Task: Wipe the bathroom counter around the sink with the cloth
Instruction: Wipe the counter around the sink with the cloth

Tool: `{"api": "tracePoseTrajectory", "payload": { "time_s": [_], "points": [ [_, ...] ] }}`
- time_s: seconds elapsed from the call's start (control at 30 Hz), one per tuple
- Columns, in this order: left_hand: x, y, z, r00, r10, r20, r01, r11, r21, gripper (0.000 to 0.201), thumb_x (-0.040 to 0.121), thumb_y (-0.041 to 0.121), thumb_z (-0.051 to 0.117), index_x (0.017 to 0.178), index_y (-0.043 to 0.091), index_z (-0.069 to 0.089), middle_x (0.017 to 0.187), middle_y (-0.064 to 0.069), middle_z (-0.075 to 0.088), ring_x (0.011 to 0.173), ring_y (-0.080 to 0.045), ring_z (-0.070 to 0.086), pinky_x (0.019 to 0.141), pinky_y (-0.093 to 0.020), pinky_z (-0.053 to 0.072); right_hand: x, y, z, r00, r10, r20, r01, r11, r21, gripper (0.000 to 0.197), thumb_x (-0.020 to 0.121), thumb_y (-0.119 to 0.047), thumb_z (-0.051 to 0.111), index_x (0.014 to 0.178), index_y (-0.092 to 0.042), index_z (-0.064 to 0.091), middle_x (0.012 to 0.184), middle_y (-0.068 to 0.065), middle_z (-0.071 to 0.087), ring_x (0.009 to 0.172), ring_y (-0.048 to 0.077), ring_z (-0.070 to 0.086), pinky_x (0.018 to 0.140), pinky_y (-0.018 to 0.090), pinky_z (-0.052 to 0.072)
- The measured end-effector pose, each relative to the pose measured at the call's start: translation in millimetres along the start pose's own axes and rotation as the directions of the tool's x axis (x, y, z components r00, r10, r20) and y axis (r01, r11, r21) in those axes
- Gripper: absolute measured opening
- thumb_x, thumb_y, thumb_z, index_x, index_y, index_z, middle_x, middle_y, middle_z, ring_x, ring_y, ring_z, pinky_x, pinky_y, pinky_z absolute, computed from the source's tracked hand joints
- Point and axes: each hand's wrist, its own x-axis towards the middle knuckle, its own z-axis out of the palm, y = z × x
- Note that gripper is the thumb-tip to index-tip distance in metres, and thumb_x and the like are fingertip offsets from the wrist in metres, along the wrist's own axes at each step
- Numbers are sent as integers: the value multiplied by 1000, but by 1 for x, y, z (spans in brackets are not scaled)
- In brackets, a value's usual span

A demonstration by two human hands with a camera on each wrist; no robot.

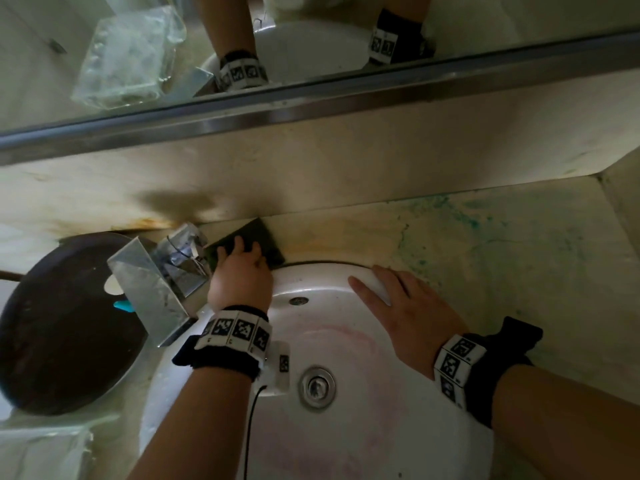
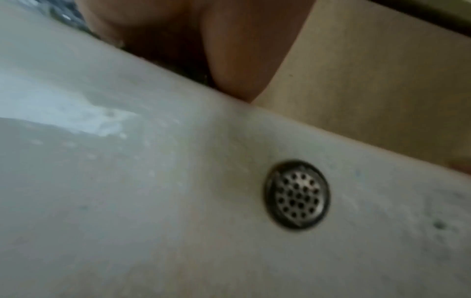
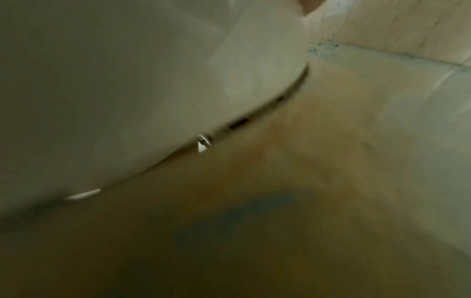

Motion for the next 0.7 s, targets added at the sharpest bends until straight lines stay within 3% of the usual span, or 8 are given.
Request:
{"api": "tracePoseTrajectory", "payload": {
  "time_s": [0.17,0.3,0.4,0.47,0.53,0.7],
  "points": [
    [1,9,-3,1000,-19,13,18,998,67,45,101,22,28,147,25,29,159,2,12,145,-33,9,99,-52,44,0,1,-1,1000,-6,-20,6,1000,2,90,58,-9,61,144,-21,36,133,18,49,108,34,53,87,43,51],
    [-4,49,4,983,185,-2,-184,976,119,44,99,24,33,143,27,35,157,3,17,145,-31,12,102,-50,42,-1,0,-1,1000,-9,-25,8,1000,-14,83,63,-10,49,144,-20,37,134,19,49,109,35,53,86,42,51],
    [-15,89,16,941,337,22,-338,939,59,43,96,27,35,139,29,41,156,-1,20,143,-34,19,102,-49,40,-1,0,0,999,-22,-25,21,999,-26,82,61,-12,58,141,-18,42,133,21,49,106,37,54,83,44,52],
    [-17,95,19,919,395,12,-395,918,30,42,98,27,35,139,31,41,157,3,20,145,-31,15,104,-49,39,-1,0,1,1000,-15,-21,15,1000,-28,85,57,-13,64,140,-17,45,132,21,50,105,37,55,82,45,52],
    [-14,83,16,916,402,-1,-402,915,12,42,100,28,33,142,32,38,157,8,18,146,-26,11,108,-47,37,0,0,1,1000,-7,-13,7,1000,-23,88,57,-11,62,142,-19,42,133,20,49,105,37,55,82,45,52],
    [-9,32,1,966,260,15,-260,965,28,42,101,30,31,142,32,38,157,8,19,146,-23,14,111,-42,32,1,-2,1,1000,11,8,-11,1000,-1,84,62,-10,46,144,-21,37,135,20,47,107,36,53,82,46,52]
  ]
}}
